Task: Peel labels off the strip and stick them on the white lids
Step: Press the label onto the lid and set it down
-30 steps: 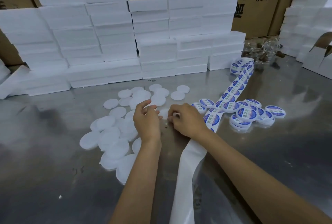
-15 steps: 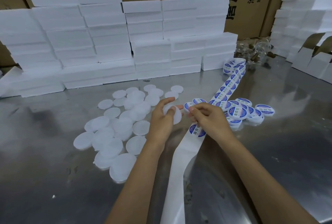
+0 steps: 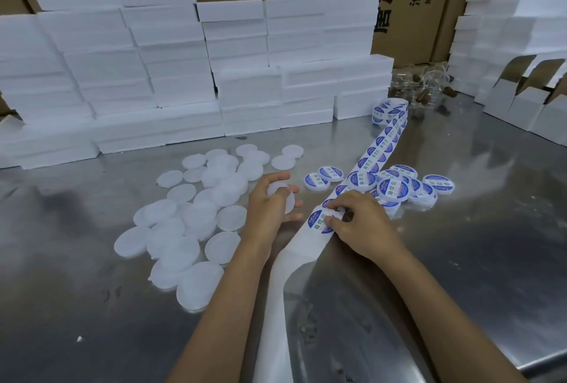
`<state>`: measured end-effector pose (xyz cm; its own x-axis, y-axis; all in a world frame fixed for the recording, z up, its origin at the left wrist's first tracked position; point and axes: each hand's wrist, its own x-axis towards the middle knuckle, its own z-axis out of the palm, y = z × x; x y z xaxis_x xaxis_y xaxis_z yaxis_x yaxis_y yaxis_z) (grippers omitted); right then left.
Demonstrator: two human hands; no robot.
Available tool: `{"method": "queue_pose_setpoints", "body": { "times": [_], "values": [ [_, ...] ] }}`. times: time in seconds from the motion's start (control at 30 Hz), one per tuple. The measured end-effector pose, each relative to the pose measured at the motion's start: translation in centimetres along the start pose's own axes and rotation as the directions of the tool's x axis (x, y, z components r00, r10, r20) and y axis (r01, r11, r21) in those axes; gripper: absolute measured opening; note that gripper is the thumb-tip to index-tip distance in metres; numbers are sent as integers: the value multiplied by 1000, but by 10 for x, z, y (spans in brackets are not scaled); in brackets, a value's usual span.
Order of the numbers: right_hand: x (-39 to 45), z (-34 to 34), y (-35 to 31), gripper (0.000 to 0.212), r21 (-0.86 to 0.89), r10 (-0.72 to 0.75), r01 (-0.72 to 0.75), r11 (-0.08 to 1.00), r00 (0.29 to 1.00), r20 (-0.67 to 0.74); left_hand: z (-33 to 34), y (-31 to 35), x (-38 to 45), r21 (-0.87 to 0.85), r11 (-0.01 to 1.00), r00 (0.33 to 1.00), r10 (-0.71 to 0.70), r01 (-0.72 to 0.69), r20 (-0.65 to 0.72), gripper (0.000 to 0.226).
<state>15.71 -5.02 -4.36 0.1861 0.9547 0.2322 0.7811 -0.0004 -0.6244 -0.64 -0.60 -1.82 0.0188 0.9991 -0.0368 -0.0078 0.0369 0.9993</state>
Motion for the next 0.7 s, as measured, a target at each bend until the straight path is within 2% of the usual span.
{"method": "queue_pose_setpoints", "body": {
  "times": [0.07, 0.23, 0.37, 0.5, 0.7],
  "values": [
    [-1, 1, -1, 21, -7, -13, 13, 1000, 1000, -22, 1, -1, 0, -14, 1000, 1000, 1, -1, -1, 28],
    [-4, 2, -2, 25, -88, -70, 65, 994, 996, -60, 2, -2, 2, -6, 1000, 1000, 15, -15, -13, 25],
    [-4, 5, -3, 9, -139, -116, 103, 985, 989, -91, 2, -2, 1, -1, 1000, 1000, 8, -8, -4, 27],
    [-4, 6, -2, 4, -157, -126, 111, 981, 988, -88, 2, -2, 0, -5, 1000, 1000, 15, -15, 9, 25],
    [-7, 3, -8, 13, -209, -167, 143, 967, 981, -103, 10, -3, -5, -44, 999, 985, 38, -31, 169, 21]
  ]
}}
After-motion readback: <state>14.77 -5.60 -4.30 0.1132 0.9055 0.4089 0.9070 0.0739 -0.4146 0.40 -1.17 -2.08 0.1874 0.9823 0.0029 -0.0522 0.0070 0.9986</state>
